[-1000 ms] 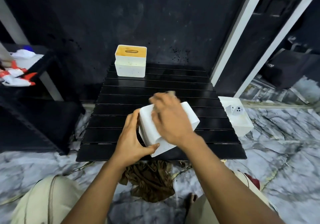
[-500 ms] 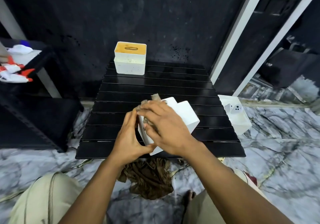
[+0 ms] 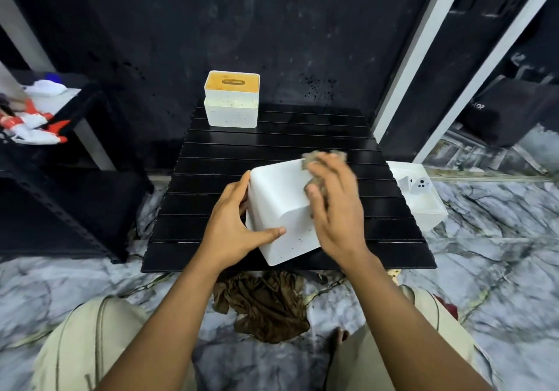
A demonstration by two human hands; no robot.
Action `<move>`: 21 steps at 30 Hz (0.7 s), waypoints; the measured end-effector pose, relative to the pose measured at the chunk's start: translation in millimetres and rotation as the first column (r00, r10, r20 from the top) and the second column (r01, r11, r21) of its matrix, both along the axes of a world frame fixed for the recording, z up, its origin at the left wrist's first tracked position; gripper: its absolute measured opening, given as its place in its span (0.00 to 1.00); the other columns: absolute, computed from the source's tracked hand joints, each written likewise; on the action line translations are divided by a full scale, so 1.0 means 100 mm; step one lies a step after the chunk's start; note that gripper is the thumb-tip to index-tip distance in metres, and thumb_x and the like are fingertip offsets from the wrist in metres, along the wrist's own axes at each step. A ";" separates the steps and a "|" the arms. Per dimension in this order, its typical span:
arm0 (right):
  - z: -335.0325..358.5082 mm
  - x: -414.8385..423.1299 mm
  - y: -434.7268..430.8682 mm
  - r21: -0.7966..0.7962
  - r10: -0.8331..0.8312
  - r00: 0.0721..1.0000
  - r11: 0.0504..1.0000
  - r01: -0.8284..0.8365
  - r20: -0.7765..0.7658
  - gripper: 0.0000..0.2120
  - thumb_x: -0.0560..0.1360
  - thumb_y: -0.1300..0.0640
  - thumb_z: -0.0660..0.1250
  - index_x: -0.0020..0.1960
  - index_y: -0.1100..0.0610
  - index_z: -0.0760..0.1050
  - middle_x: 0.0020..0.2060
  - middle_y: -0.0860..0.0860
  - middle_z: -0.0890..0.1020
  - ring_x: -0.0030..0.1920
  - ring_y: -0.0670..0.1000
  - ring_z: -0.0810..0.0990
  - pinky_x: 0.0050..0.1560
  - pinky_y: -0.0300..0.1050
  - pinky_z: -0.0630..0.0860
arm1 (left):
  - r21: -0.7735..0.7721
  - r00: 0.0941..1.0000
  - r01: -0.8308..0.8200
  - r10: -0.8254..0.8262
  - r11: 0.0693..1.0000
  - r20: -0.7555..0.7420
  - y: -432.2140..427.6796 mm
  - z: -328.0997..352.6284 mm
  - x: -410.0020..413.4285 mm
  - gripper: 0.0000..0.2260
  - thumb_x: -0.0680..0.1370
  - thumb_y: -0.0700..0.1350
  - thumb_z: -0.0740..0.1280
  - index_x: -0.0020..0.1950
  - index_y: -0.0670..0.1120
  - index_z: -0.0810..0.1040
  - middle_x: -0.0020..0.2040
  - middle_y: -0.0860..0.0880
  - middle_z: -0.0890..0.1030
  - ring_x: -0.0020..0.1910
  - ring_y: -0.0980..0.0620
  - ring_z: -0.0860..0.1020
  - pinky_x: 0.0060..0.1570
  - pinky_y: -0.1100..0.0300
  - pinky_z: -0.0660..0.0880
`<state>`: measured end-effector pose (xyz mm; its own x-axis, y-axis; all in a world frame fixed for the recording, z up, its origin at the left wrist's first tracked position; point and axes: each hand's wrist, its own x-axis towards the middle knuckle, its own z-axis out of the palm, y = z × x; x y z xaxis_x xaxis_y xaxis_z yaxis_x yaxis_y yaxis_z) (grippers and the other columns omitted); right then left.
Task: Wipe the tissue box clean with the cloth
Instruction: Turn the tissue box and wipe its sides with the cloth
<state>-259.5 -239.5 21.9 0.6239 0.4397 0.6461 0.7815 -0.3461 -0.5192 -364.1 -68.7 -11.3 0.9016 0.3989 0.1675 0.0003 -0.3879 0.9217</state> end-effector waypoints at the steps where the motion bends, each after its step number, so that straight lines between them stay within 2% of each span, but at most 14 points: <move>1: -0.03 0.02 0.00 0.138 -0.085 0.993 0.986 0.096 -0.084 0.15 0.81 0.58 0.60 0.66 0.60 0.73 0.69 0.54 0.67 0.72 0.49 0.64 0.71 0.52 0.66 | -0.028 1.000 -0.023 0.023 0.999 -0.011 0.01 0.04 0.02 0.54 0.59 0.60 0.81 0.79 0.53 0.58 0.67 0.56 0.69 0.67 0.59 0.71 0.67 0.60 0.70; 2: -0.06 0.04 0.03 0.221 -0.146 0.976 0.958 0.180 -0.161 0.15 0.81 0.58 0.60 0.66 0.60 0.72 0.69 0.56 0.65 0.72 0.51 0.64 0.71 0.54 0.66 | -0.069 0.999 -0.049 0.047 0.996 -0.027 0.01 0.08 0.04 0.54 0.58 0.62 0.81 0.79 0.54 0.59 0.68 0.56 0.69 0.66 0.58 0.72 0.65 0.60 0.72; 3: -0.08 0.04 0.06 0.234 -0.173 0.963 0.947 0.221 -0.207 0.16 0.82 0.58 0.59 0.68 0.60 0.70 0.71 0.57 0.63 0.74 0.54 0.62 0.71 0.56 0.66 | -0.123 0.996 -0.075 0.069 0.990 -0.053 0.01 0.11 0.06 0.53 0.58 0.63 0.80 0.78 0.55 0.61 0.67 0.56 0.71 0.63 0.58 0.74 0.61 0.59 0.74; 5: -0.17 -0.07 0.13 0.089 -0.139 0.978 0.984 0.154 -0.158 0.21 0.82 0.57 0.59 0.74 0.59 0.64 0.76 0.57 0.56 0.78 0.56 0.54 0.73 0.61 0.61 | -0.252 0.991 -0.116 0.094 0.961 -0.097 0.02 0.14 0.11 0.44 0.59 0.64 0.80 0.72 0.57 0.70 0.61 0.55 0.77 0.57 0.56 0.78 0.53 0.60 0.76; 7: -0.29 -0.26 0.16 -0.125 0.011 0.999 0.992 -0.018 -0.053 0.27 0.82 0.56 0.57 0.78 0.58 0.55 0.79 0.55 0.50 0.79 0.55 0.47 0.75 0.63 0.56 | -0.338 0.987 -0.145 0.111 0.930 -0.118 0.05 0.15 0.13 0.32 0.59 0.64 0.79 0.61 0.60 0.78 0.54 0.55 0.82 0.53 0.52 0.82 0.50 0.58 0.78; 8: -0.36 -0.36 0.13 -0.220 0.094 0.996 0.971 -0.092 -0.002 0.27 0.83 0.54 0.56 0.79 0.57 0.52 0.79 0.54 0.50 0.79 0.54 0.47 0.75 0.64 0.56 | -0.365 0.985 -0.157 0.117 0.918 -0.129 0.08 0.15 0.13 0.29 0.59 0.65 0.77 0.59 0.60 0.80 0.52 0.54 0.83 0.51 0.52 0.83 0.52 0.55 0.79; 10: -0.51 -0.51 0.01 -0.322 0.192 0.976 0.934 -0.151 0.099 0.27 0.83 0.51 0.54 0.79 0.55 0.51 0.79 0.54 0.52 0.79 0.54 0.50 0.74 0.63 0.58 | -0.385 0.983 -0.162 0.115 0.909 -0.142 0.13 0.14 0.12 0.32 0.59 0.65 0.76 0.61 0.57 0.80 0.52 0.53 0.83 0.50 0.53 0.84 0.56 0.49 0.79; 12: -0.62 -0.49 -0.10 -0.253 0.104 0.992 0.964 -0.082 0.073 0.27 0.83 0.50 0.53 0.79 0.56 0.53 0.79 0.54 0.54 0.79 0.54 0.52 0.75 0.61 0.58 | -0.365 0.982 -0.163 0.113 0.917 -0.154 0.15 0.15 0.10 0.33 0.59 0.64 0.77 0.62 0.56 0.80 0.53 0.53 0.83 0.50 0.53 0.83 0.56 0.48 0.79; 14: -0.59 -0.38 -0.08 -0.108 -0.136 0.975 0.987 0.118 -0.175 0.28 0.82 0.50 0.52 0.79 0.56 0.53 0.79 0.51 0.52 0.79 0.50 0.48 0.77 0.58 0.54 | -0.339 0.979 -0.168 0.117 0.926 -0.165 0.11 0.20 0.11 0.28 0.62 0.61 0.79 0.59 0.57 0.80 0.52 0.54 0.82 0.50 0.52 0.83 0.53 0.52 0.80; 16: -0.44 -0.30 0.06 -0.033 -0.264 0.883 0.962 0.272 -0.388 0.28 0.81 0.50 0.52 0.79 0.53 0.51 0.79 0.48 0.50 0.79 0.48 0.46 0.77 0.57 0.53 | -0.317 0.977 -0.180 0.131 0.931 -0.167 0.03 0.26 0.15 0.21 0.66 0.55 0.79 0.57 0.57 0.79 0.48 0.56 0.83 0.48 0.54 0.83 0.47 0.58 0.78; 18: -0.27 -0.39 0.22 0.039 -0.167 0.908 0.980 0.197 -0.385 0.27 0.81 0.52 0.53 0.79 0.53 0.52 0.79 0.48 0.51 0.79 0.47 0.46 0.77 0.57 0.54 | -0.270 0.975 -0.184 0.142 0.945 -0.169 -0.05 0.32 0.19 0.18 0.67 0.55 0.78 0.55 0.56 0.80 0.44 0.59 0.83 0.45 0.58 0.83 0.43 0.63 0.76; 21: -0.27 -0.68 0.27 -0.009 0.045 0.983 0.999 -0.048 -0.177 0.27 0.82 0.54 0.54 0.79 0.57 0.53 0.79 0.50 0.53 0.79 0.49 0.49 0.77 0.56 0.53 | -0.244 0.975 -0.173 0.131 0.954 -0.182 -0.08 0.39 0.22 0.17 0.68 0.55 0.78 0.54 0.56 0.80 0.42 0.62 0.83 0.42 0.63 0.82 0.40 0.66 0.75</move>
<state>-327.9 -212.7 -4.9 0.7063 0.4790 0.5213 0.6933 -0.3193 -0.6460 -342.6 -76.6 27.8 0.8333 0.5434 -0.1016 0.1978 -0.1215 0.9727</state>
